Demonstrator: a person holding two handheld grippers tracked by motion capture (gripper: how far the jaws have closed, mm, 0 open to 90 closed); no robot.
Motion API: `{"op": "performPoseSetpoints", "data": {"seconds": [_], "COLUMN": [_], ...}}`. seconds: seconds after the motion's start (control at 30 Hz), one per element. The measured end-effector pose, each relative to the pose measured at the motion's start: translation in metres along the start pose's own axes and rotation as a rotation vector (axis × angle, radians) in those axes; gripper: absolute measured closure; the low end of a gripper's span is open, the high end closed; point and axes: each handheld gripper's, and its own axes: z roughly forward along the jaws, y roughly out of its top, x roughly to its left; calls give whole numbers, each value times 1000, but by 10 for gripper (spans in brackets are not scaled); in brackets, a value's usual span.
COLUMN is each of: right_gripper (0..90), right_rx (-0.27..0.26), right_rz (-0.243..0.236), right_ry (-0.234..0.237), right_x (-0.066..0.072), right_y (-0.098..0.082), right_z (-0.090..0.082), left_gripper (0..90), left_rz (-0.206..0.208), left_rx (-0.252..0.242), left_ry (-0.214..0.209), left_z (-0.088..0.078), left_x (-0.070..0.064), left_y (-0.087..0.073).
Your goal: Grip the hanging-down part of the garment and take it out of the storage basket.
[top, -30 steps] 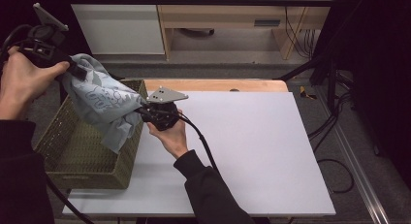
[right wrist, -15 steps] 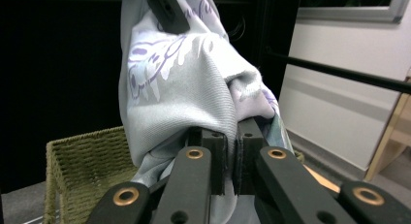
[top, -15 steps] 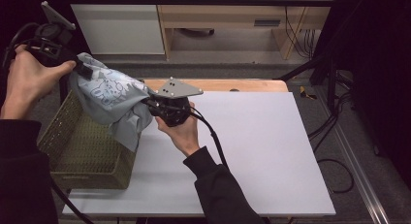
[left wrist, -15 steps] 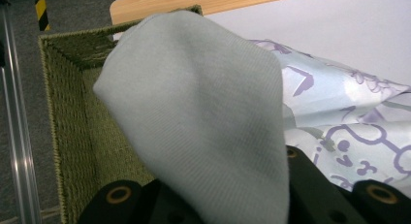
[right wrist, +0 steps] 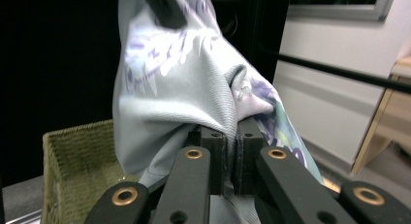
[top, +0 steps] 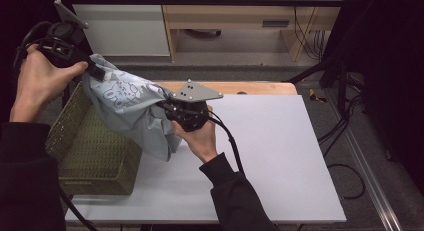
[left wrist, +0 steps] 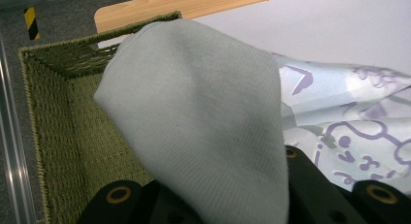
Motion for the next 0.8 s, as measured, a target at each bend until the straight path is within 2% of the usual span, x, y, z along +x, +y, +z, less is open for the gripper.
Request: {"op": "performPoseSetpoints", "data": {"seconds": [0.03,0.1,0.27,0.3,0.47,0.57,0.6,0.7,0.73,0.77,0.8], "right_gripper": [861,860,852,839,782,659,568,398,398,352,267], "right_rx": [20,27,75,96,128,131,130,124,124,114,97], "right_rz": [20,25,56,74,81,106,101,88,88,81,97], "right_ry": [8,9,27,31,43,71,76,61,61,59,56], "right_x": [-2,-3,-5,-5,-5,-4,-4,-4,-4,-5,-7], "right_y": [-10,-14,-40,-52,-68,-77,-79,-81,-81,-81,-83], "right_z": [2,2,9,13,20,19,16,5,5,0,-12], "left_gripper": [815,815,815,815,816,816,816,815,815,815,816], "left_rz": [0,3,15,15,17,18,19,19,20,21,21], "left_rx": [1,3,8,11,22,27,27,26,27,27,28], "left_ry": [-1,-2,-9,-11,-10,-8,-6,-7,-5,-5,-6], "left_z": [1,2,6,8,11,12,12,13,13,13,14], "left_x": [-1,-2,-6,-7,-8,-8,-9,-10,-10,-10,-11], "left_y": [0,1,1,1,2,3,3,3,3,3,3]}}
